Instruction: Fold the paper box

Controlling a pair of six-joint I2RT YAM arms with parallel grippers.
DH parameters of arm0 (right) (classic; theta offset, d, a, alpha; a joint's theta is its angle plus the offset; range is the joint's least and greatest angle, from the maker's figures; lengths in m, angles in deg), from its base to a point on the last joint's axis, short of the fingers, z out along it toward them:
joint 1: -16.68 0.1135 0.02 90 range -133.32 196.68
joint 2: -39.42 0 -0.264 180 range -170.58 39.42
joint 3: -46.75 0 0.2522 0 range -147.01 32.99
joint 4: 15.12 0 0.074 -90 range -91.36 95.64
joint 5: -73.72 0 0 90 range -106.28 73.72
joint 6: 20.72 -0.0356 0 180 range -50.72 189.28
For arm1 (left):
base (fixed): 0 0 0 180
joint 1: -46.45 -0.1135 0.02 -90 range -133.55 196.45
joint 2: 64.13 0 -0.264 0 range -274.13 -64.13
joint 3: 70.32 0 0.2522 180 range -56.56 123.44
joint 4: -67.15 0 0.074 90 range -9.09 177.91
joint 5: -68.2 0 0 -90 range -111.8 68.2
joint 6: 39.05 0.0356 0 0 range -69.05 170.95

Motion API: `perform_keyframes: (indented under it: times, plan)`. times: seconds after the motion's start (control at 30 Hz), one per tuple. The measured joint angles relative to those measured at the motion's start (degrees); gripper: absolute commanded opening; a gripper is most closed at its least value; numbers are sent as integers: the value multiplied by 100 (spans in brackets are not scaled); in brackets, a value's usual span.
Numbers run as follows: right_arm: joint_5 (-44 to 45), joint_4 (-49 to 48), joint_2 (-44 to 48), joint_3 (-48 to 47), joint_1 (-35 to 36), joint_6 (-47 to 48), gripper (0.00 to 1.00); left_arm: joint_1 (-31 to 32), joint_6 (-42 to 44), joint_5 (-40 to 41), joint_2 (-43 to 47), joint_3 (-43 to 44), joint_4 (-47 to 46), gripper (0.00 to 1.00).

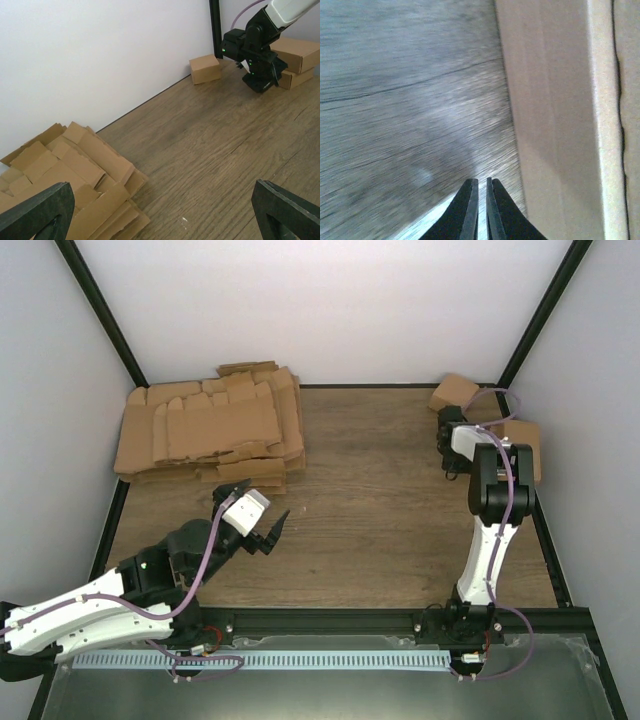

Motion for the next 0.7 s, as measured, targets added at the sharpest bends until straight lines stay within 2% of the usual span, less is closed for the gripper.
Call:
perform_keyframes:
  times: [0.3, 0.47, 0.5, 0.53, 0.6, 0.63, 0.67, 0.7]
  plan:
    - [-382, 48, 621, 17, 918, -61, 9, 0, -28, -50, 4, 0, 0, 100]
    - [-970, -378, 1633, 229, 1650, -50, 20, -2, -149, -79, -9, 20, 7, 100]
    - [-1147, -544, 1869, 369, 1773, -35, 26, -2, -175, -76, -22, 35, 9, 100]
    - [-1349, -769, 2116, 560, 1871, 9, 37, -9, -221, -74, -42, 57, 13, 100]
    - [-1801, -1200, 2599, 1034, 1991, 79, 65, -48, -308, -61, -83, 83, 13, 100]
    - [-2081, -1469, 2881, 1373, 2017, 122, 87, -83, -365, -61, -107, 90, 17, 100]
    - [-2247, -1659, 3077, 1631, 2020, 114, 98, -131, -433, -61, -122, 96, 28, 100]
    - [-2413, -1856, 3289, 1915, 2017, 96, 100, -190, -507, -63, -146, 101, 35, 100]
